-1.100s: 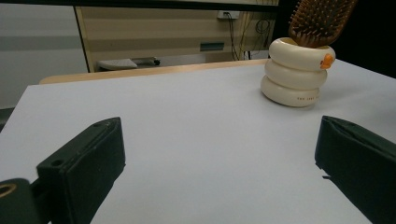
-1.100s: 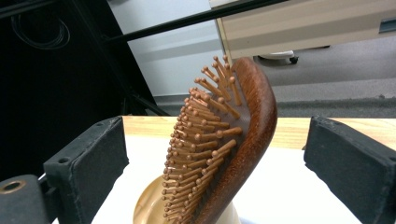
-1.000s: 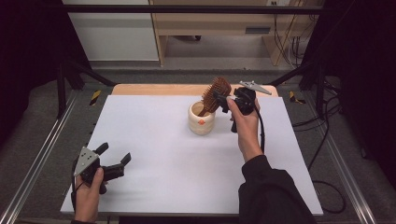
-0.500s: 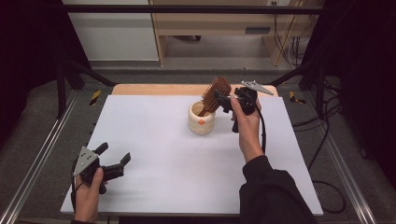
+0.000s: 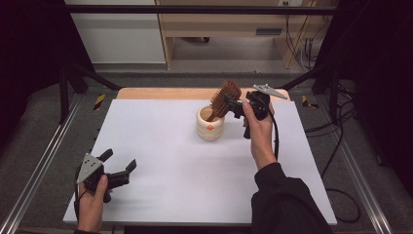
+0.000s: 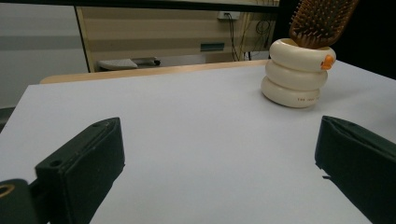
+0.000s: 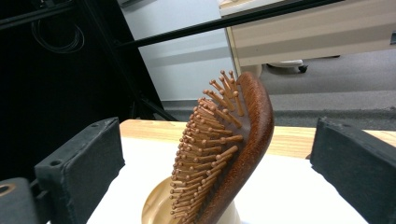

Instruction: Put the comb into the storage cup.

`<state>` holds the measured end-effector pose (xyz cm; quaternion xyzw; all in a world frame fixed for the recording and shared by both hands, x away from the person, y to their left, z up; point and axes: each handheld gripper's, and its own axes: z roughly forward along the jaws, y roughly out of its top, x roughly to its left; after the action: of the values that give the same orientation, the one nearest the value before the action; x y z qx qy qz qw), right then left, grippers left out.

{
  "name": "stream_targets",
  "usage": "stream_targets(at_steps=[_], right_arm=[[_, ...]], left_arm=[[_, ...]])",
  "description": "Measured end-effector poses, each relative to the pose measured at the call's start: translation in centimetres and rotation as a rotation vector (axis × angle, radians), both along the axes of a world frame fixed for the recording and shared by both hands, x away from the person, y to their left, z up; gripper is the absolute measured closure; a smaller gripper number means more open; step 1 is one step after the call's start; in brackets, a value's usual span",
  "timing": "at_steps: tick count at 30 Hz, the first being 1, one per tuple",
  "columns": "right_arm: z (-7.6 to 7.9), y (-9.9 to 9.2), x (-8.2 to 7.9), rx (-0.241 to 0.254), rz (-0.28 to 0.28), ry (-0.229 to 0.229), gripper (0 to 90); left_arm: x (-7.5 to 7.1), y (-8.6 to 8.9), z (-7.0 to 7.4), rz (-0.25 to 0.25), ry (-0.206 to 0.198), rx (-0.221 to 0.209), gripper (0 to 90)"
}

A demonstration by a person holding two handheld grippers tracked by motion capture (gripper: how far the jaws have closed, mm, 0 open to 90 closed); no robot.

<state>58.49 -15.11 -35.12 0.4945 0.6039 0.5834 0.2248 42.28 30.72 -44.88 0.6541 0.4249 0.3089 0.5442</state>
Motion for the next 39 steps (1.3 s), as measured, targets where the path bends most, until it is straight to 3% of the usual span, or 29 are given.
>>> stream_targets(at_steps=[8, 19, 29, 39], right_arm=[[0.2, -0.4, -0.2, 0.005, 0.013, -0.015, 2.6], [0.7, -0.9, -0.9, -0.031, -0.003, -0.048, 5.1], [1.1, -1.4, -2.1, -0.067, -0.04, -0.127, 5.5], [1.2, -2.7, -3.2, -0.075, -0.07, -0.161, 4.5]], left_arm=[[0.0, 0.0, 0.0, 0.002, 0.001, -0.001, 1.3], [0.0, -0.1, 0.0, 0.002, 0.001, -0.001, 1.3], [0.0, 0.0, 0.0, -0.003, -0.003, 0.003, 1.3], [-0.1, 0.1, 0.1, 0.003, -0.005, -0.002, 1.3]])
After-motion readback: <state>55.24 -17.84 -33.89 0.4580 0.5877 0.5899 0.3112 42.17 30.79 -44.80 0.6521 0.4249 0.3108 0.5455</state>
